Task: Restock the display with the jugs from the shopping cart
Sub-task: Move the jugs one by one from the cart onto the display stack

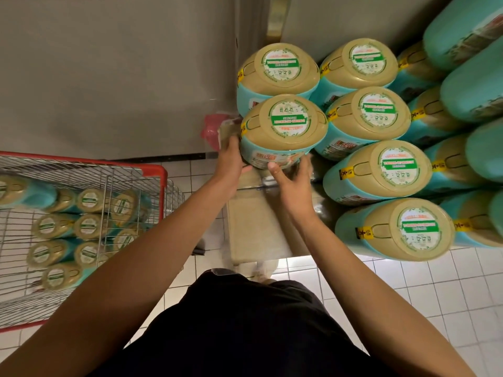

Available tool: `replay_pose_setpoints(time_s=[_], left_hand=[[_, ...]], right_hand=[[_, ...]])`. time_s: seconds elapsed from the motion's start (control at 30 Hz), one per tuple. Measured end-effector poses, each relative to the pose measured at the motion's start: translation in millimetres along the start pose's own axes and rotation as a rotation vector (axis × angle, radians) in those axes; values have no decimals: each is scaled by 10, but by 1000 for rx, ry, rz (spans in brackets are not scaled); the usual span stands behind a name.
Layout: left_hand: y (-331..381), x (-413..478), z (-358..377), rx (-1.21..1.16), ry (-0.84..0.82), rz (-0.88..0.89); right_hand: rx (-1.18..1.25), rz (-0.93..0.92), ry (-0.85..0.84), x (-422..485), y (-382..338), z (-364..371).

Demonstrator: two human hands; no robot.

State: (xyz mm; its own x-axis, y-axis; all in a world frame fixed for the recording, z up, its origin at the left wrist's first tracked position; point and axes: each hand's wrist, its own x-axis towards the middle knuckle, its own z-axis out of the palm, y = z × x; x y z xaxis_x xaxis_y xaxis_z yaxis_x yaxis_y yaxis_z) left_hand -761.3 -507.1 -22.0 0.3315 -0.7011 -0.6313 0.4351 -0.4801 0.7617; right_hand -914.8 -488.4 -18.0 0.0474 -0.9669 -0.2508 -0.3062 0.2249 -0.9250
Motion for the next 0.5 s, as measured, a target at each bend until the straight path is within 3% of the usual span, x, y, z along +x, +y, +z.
replay_pose_setpoints(time_s=[0.23,0.5], left_hand=[[-280,-325,-308,48,-61,-49],[-778,-1221,-809,27,-24,59]], right_hand=[[-54,36,-45,-411,115,-53],[-8,-43,-221,-971,224,-361]])
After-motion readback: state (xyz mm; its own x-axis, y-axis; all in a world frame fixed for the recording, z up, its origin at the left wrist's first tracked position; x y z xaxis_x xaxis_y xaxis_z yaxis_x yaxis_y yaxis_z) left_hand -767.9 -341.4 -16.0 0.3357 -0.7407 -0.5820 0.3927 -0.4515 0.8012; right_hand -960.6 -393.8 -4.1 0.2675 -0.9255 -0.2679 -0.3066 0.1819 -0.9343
